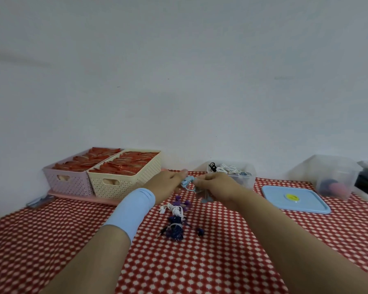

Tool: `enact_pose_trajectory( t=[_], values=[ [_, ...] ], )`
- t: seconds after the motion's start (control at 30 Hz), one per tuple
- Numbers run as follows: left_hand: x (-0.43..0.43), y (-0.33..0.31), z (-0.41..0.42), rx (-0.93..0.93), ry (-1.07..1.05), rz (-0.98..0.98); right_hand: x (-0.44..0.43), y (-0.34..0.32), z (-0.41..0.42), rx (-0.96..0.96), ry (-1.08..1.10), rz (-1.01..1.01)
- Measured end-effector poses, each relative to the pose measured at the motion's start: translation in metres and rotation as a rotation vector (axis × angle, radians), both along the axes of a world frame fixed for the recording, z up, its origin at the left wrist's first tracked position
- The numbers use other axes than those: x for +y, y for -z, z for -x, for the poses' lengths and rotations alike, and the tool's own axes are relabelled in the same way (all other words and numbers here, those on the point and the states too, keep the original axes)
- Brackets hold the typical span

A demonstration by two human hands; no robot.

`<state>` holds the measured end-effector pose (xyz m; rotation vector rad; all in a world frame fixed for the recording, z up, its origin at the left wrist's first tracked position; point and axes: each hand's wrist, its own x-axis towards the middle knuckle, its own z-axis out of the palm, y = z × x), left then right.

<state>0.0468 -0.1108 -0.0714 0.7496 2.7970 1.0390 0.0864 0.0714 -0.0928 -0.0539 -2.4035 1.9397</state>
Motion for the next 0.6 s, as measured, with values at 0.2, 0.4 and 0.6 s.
enact_pose_trajectory(
  t=[0.2, 0.4, 0.6],
  values=[
    [0.011, 0.004, -0.001, -0.107, 0.071, -0.238, 0.017, -0.002, -0.006, -0.015, -0.024, 0.060],
    [0.046, 0.004, -0.009, -0.094, 0.067, -0.169, 0.062, -0.007, -0.033, -0.114, -0.055, -0.032],
    [0.098, 0.024, -0.023, 0.044, 0.130, 0.162, 0.101, 0.001, -0.061, -0.184, 0.001, -0.355]
  ],
)
